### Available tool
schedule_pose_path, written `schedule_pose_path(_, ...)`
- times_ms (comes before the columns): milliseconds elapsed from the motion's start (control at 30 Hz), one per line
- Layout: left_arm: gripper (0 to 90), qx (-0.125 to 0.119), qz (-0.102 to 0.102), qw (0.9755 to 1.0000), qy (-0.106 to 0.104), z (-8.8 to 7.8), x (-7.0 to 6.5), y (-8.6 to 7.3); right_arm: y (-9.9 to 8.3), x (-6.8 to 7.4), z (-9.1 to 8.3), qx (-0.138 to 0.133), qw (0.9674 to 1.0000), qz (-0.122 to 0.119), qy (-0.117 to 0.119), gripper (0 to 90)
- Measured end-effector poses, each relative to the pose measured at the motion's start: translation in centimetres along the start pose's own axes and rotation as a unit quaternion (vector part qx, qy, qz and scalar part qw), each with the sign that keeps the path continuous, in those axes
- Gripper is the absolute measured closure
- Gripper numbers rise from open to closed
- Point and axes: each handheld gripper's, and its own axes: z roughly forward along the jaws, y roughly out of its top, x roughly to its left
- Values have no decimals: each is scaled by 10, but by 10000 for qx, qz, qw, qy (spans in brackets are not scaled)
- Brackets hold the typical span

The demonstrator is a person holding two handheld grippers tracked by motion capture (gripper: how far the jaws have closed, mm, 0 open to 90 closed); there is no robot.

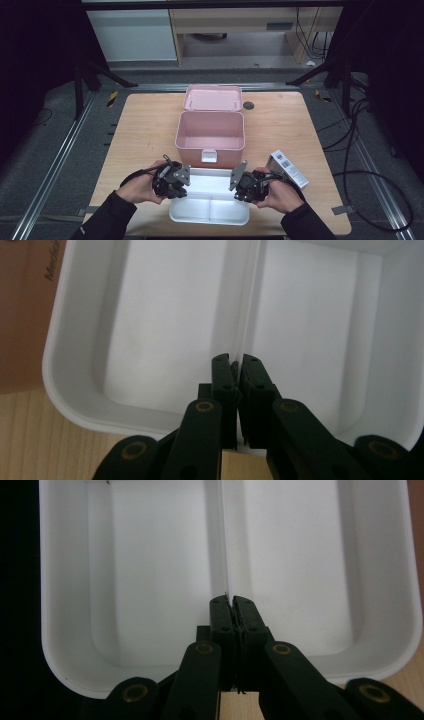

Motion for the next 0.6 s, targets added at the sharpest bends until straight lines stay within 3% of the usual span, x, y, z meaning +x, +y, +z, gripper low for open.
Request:
schedule_pose_path(133,860,151,-98,9998,-41,17,8,-5,-3,-8,22,50,9998,173,61,876)
schedule_pose_path(267,857,189,-181,9996,-102,30,14,-10,-5,-13,37,107,9997,197,93,872)
schedule_pose_path(600,850,205,-211,9996,-32,37,13,-10,-8,-13,45,104,9995,287,-79,838)
